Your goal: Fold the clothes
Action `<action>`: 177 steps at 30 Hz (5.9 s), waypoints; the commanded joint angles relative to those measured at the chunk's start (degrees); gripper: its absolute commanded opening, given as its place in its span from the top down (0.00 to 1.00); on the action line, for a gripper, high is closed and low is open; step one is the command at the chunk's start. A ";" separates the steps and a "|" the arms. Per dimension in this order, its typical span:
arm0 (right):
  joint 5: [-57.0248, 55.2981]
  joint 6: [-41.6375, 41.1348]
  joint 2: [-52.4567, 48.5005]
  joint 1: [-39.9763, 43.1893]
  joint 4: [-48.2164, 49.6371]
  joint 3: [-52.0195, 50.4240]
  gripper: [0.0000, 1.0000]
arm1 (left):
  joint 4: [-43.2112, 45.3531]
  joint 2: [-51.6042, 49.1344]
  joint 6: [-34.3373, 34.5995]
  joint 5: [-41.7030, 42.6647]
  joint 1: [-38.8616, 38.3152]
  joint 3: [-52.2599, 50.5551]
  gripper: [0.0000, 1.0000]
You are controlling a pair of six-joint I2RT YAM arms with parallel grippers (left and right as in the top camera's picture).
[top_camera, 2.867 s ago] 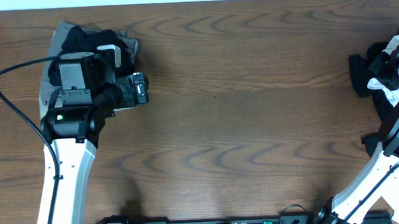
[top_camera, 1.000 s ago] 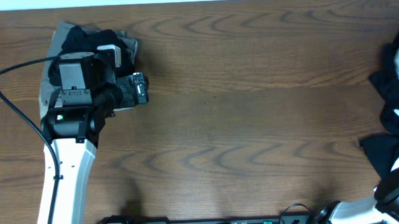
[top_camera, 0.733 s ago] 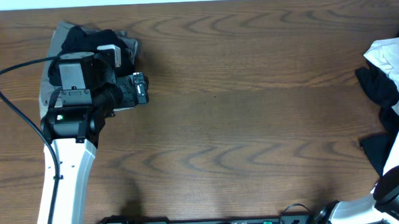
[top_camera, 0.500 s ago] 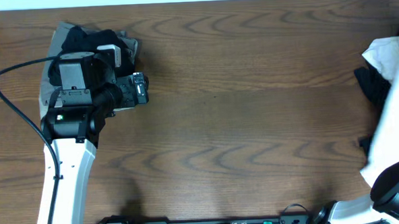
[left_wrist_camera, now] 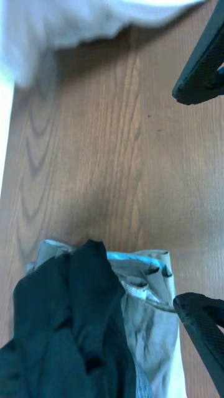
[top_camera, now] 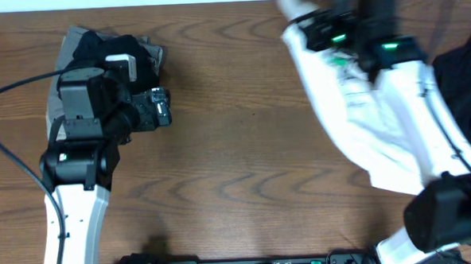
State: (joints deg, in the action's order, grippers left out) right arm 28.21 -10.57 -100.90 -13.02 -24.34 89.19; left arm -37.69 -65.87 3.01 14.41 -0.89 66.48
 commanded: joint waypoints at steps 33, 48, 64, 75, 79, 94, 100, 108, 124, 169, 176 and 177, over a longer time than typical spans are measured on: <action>-19.23 8.87 -5.42 24.02 -20.28 -8.55 0.27 | 1.11 -22.95 -1.86 10.47 -8.57 1.05 0.14; -23.67 5.03 -6.08 29.49 -13.42 -31.01 0.47 | 3.93 -24.50 -1.86 10.43 -10.19 1.05 0.13; -23.89 4.63 -2.12 30.32 1.99 -8.85 0.99 | 4.15 -24.50 -1.84 10.43 -10.19 1.05 0.13; -24.13 2.40 -7.17 30.62 7.61 -8.83 0.01 | 4.13 -24.50 -1.79 10.47 -10.34 1.05 0.08; -21.20 1.81 -7.21 30.58 -0.72 -8.83 0.01 | 4.50 -24.52 -1.81 10.47 -12.66 1.05 0.07; -6.80 1.84 -7.23 26.25 -17.57 -9.07 0.16 | 30.75 -41.72 22.80 11.13 -27.85 1.05 0.18; -6.88 1.84 -7.23 24.74 -17.77 -9.11 0.16 | 39.45 -48.06 25.40 9.14 -28.28 1.05 0.20; -7.04 1.86 -7.23 22.64 -17.70 -9.11 0.16 | 41.64 -50.58 24.48 2.38 -28.28 1.05 0.37; -7.26 1.88 -7.23 21.35 -18.29 -9.14 0.20 | 30.84 -49.09 14.49 3.85 -29.83 4.94 0.59; -7.43 2.05 -7.23 21.20 -18.99 -9.16 0.18 | 26.10 -56.68 -18.40 -7.19 -34.34 16.15 0.38; -7.41 2.05 -7.23 21.20 -19.41 -9.16 0.18 | 23.65 -58.45 -18.43 -7.23 -34.34 16.17 0.40; -7.41 2.05 -7.23 21.20 -19.45 -9.16 0.18 | 23.50 -58.34 -18.40 -7.48 -34.34 16.17 0.43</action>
State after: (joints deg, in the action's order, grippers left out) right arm 20.80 -8.56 -107.68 8.75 -43.66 80.07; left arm -13.21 -123.28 -14.87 6.70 -35.31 81.87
